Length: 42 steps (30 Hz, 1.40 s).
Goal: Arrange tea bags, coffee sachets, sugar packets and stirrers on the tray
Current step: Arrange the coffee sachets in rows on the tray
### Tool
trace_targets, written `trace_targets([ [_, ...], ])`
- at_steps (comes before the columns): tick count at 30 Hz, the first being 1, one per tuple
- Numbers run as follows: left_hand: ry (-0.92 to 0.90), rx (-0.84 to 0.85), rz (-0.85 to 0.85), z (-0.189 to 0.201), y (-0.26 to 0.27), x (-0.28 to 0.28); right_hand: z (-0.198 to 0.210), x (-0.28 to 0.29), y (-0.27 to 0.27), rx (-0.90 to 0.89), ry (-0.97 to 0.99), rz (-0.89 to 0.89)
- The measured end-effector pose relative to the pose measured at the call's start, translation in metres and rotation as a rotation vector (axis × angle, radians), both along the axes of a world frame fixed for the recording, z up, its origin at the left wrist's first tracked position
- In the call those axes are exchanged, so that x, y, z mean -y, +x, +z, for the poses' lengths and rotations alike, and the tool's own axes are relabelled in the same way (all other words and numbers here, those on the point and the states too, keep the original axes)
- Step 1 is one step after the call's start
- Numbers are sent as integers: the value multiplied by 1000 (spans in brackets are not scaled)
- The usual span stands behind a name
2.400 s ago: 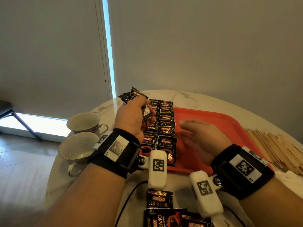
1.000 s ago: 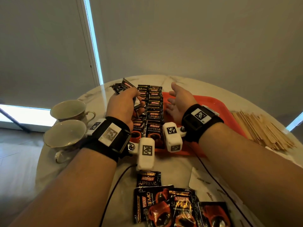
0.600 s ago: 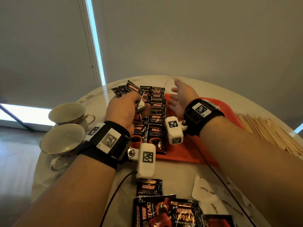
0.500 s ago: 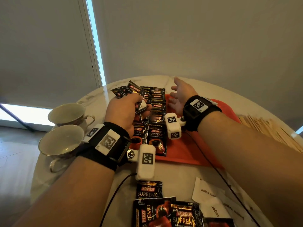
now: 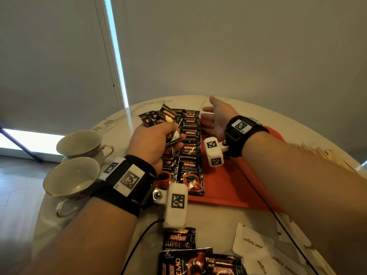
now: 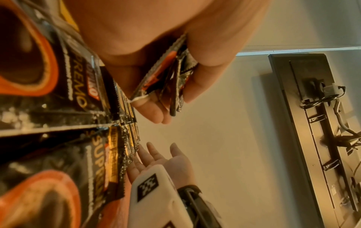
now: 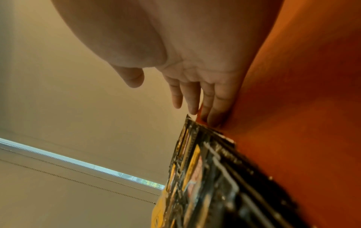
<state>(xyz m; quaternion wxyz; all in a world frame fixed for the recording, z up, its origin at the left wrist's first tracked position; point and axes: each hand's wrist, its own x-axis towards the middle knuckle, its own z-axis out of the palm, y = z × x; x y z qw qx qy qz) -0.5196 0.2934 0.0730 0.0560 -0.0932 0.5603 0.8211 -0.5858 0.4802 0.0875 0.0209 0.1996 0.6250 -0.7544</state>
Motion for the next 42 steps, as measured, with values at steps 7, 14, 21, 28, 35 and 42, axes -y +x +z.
trace_targets([
  [7, 30, 21, 5, 4, -2, 5, -5, -1, 49, 1, -144, -104],
  [14, 38, 5, -1, 7, 3, 4, -17, 43, 117, -49, -176, -197],
  [21, 29, 3, -47, 12, 12, 6, -22, 61, 148, -60, -200, -187],
  [28, -41, -9, -171, 14, 18, 4, -2, 50, 134, -187, -74, -104],
  [35, -30, -97, -245, 12, 20, 2, 9, 37, 110, -304, 13, 74],
  [42, 25, -106, -221, 12, 16, 0, 5, 12, 91, -313, -122, -58],
])
